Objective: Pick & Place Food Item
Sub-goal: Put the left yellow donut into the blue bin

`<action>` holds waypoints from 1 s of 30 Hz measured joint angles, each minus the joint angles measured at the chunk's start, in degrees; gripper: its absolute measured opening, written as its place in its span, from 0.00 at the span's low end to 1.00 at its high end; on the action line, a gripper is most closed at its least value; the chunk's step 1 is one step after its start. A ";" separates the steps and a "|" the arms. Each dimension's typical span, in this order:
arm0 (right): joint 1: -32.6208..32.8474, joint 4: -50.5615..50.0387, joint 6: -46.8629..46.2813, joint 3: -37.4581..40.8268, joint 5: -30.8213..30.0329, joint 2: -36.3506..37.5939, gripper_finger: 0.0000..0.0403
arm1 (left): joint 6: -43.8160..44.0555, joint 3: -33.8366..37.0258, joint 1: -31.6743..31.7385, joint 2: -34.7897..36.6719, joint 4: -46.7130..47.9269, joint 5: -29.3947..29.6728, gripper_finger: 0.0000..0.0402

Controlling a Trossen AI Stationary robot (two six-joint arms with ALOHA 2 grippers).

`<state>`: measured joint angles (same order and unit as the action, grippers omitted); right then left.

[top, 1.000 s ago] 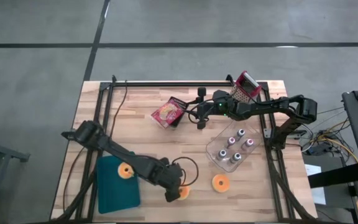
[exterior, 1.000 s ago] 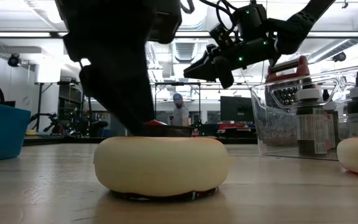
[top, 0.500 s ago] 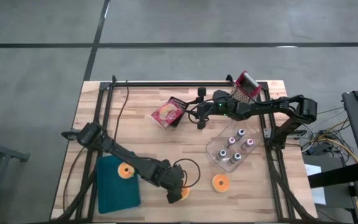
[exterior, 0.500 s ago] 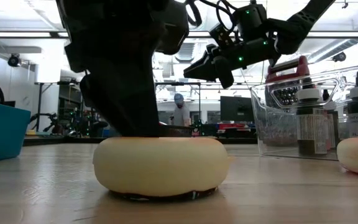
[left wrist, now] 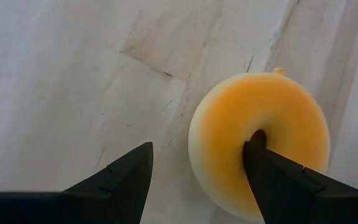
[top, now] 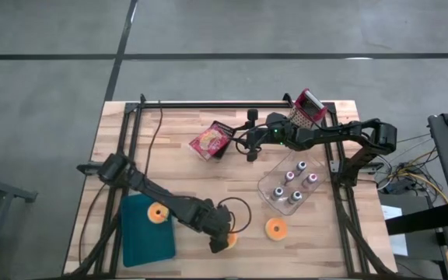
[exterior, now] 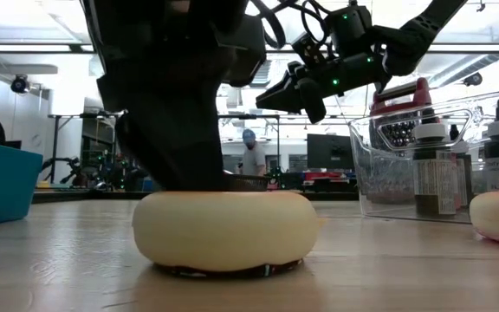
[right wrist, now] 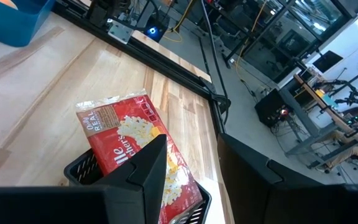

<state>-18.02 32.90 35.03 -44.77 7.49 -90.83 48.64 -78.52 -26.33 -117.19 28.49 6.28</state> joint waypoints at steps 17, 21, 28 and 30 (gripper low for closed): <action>0.00 0.01 -0.03 0.00 -0.01 0.00 0.35 | -0.42 0.03 0.55 -0.83 -0.27 -1.59 0.62; 0.00 -0.01 -0.09 0.00 0.00 -0.02 0.35 | -0.84 0.07 0.55 -0.85 -0.74 -1.60 0.62; 0.00 0.01 0.02 0.00 0.01 0.00 0.35 | -2.84 -0.55 0.55 -0.85 -1.79 -1.82 0.50; 0.00 -0.01 -0.09 0.00 0.01 0.00 0.35 | -2.84 -0.55 0.55 -0.85 -1.86 -1.96 0.44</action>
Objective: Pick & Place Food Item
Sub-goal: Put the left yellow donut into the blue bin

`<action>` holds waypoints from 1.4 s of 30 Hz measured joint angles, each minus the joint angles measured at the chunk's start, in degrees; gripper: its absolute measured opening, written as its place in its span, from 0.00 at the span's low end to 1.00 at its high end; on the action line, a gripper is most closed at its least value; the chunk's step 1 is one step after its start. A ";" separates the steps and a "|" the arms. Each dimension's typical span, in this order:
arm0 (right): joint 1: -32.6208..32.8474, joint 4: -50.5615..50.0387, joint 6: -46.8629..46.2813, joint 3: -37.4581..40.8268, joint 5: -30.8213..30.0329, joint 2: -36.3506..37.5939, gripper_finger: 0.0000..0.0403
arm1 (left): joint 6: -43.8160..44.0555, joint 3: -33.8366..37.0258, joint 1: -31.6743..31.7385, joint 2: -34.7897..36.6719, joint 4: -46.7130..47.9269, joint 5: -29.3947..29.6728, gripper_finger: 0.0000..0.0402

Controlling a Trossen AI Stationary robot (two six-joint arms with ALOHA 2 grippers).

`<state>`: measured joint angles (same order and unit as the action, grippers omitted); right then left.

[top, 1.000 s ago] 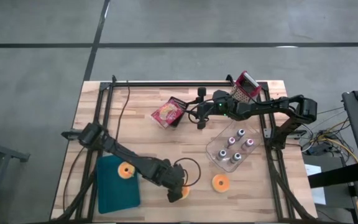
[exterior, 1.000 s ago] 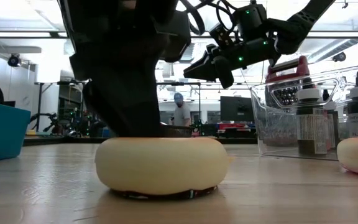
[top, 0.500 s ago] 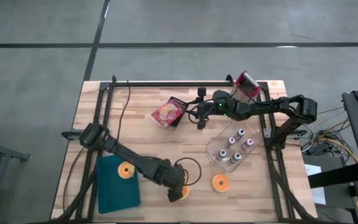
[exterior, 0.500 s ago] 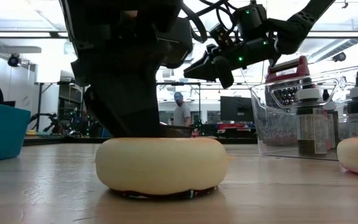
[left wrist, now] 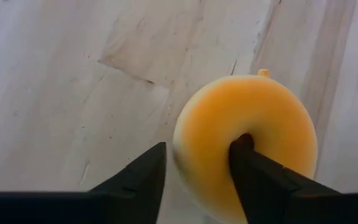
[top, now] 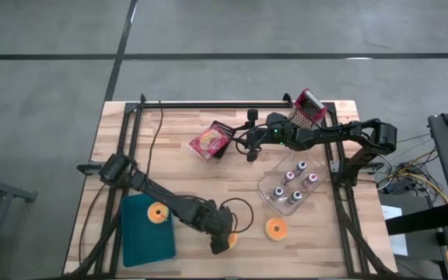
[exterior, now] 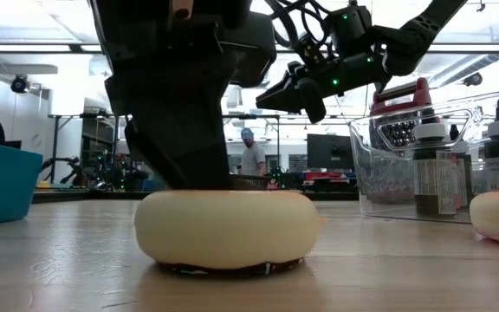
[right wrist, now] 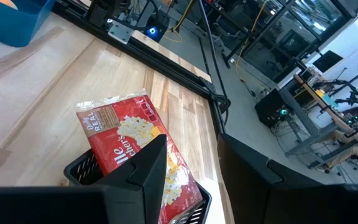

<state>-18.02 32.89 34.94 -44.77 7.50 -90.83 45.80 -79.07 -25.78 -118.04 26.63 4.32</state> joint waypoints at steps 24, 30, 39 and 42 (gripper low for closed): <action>0.00 0.00 0.00 0.00 0.01 0.00 0.35 | -1.61 -0.32 0.11 5.70 7.42 3.29 0.23; 0.00 0.02 0.09 0.00 0.01 0.00 0.35 | -1.87 -0.33 -0.69 14.02 16.85 8.81 0.23; 0.00 0.02 0.01 0.00 0.01 -0.01 0.35 | 9.23 -0.33 -5.78 25.28 34.93 17.26 0.23; 0.00 0.02 0.07 -0.02 -0.02 -0.02 0.35 | 15.81 -0.33 -8.25 27.53 40.72 18.05 0.23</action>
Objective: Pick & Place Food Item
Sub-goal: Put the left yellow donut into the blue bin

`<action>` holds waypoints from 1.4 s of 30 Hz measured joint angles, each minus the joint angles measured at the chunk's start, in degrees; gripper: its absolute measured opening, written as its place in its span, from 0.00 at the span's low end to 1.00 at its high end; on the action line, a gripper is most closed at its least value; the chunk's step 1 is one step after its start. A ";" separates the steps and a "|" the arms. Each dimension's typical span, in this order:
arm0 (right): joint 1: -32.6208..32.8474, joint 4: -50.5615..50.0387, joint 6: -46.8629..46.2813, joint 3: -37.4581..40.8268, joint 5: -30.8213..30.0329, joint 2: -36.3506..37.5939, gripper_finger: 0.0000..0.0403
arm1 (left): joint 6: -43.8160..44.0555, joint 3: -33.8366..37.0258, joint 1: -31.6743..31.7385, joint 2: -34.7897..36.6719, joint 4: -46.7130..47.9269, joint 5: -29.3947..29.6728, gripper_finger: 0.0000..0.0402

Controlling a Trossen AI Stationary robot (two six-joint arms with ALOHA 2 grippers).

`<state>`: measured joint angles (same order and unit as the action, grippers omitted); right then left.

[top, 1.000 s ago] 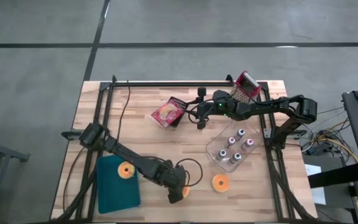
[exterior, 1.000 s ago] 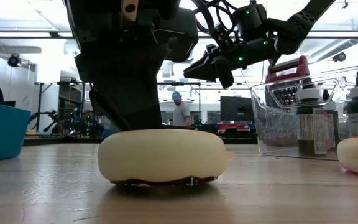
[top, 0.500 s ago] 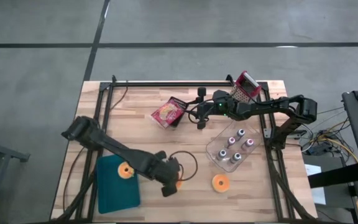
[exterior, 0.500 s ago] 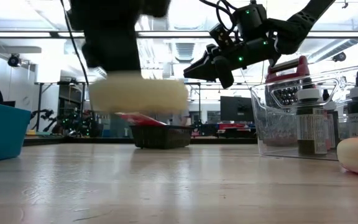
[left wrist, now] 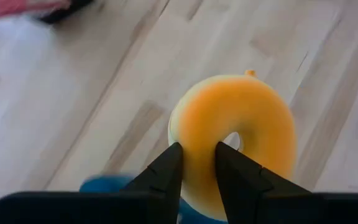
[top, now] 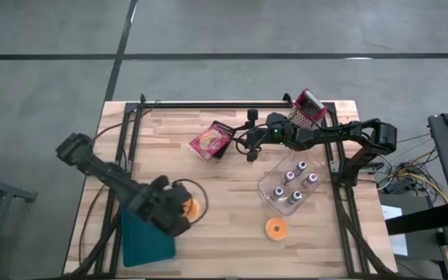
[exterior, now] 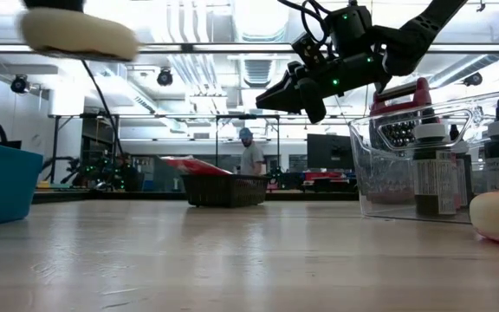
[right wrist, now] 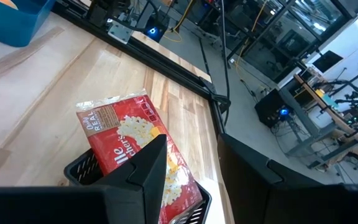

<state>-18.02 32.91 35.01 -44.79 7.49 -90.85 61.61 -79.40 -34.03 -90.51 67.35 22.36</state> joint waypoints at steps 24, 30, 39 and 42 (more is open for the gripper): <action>0.00 0.00 0.03 0.02 0.00 0.01 0.35 | 38.37 7.36 -20.17 0.55 18.09 -3.78 0.23; 0.00 0.00 0.03 0.01 0.01 0.02 0.35 | 39.88 9.35 -22.12 0.55 15.19 -6.58 0.24; 0.00 0.00 0.04 0.00 0.00 0.02 0.35 | 40.01 9.68 -25.90 0.55 6.91 -5.88 0.24; 0.00 0.00 -0.07 0.02 0.00 0.00 0.35 | 40.03 11.01 -26.34 0.55 3.85 -5.66 0.24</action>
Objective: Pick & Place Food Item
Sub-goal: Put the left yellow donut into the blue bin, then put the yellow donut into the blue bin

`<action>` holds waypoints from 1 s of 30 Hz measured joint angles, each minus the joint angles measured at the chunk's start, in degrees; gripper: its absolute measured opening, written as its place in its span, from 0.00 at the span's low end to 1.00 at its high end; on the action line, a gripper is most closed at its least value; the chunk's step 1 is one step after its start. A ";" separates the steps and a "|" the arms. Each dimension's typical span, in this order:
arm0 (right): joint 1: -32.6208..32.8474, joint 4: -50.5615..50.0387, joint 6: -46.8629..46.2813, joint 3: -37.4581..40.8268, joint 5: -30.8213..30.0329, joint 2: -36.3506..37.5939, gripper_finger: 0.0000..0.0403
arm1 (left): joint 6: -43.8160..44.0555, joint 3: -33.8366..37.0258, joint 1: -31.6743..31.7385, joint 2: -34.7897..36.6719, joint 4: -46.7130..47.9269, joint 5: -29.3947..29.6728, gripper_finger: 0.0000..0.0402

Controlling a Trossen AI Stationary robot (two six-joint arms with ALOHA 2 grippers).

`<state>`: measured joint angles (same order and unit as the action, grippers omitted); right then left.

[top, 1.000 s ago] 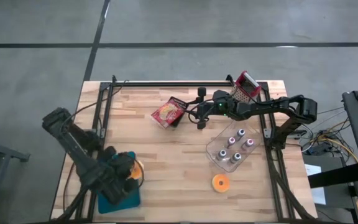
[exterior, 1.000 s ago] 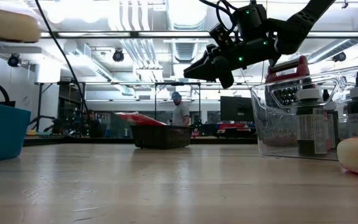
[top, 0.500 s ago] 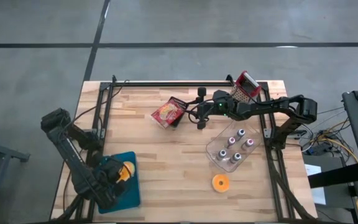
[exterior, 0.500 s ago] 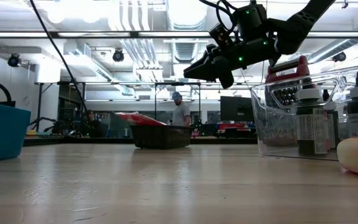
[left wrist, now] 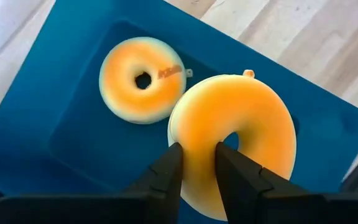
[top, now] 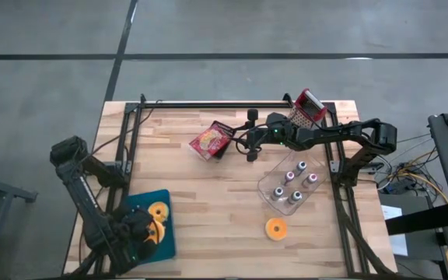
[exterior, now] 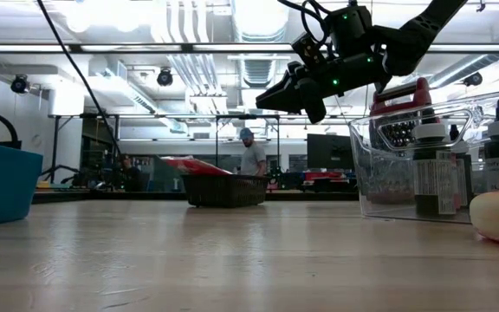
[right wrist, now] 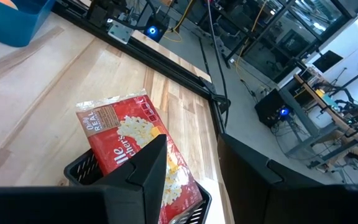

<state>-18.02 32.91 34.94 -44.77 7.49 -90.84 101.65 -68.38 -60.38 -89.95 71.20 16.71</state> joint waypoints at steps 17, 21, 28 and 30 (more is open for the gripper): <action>0.00 -0.02 0.10 0.00 0.02 0.02 0.35 | 0.83 2.87 0.00 0.00 -3.52 -0.61 0.33; 0.00 -0.02 0.11 -0.01 0.01 0.02 0.35 | 0.59 2.97 0.00 0.00 -3.94 -0.46 0.44; 0.00 -0.02 0.02 0.00 0.01 0.01 0.35 | 0.39 2.98 0.00 0.00 -4.39 -0.47 0.59; 0.00 0.00 0.08 -0.01 0.00 0.02 0.35 | 0.37 2.98 0.00 0.00 -4.44 -0.46 0.61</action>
<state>-18.02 32.90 35.02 -44.78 7.49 -90.83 102.02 -65.41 -60.38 -89.95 66.76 16.25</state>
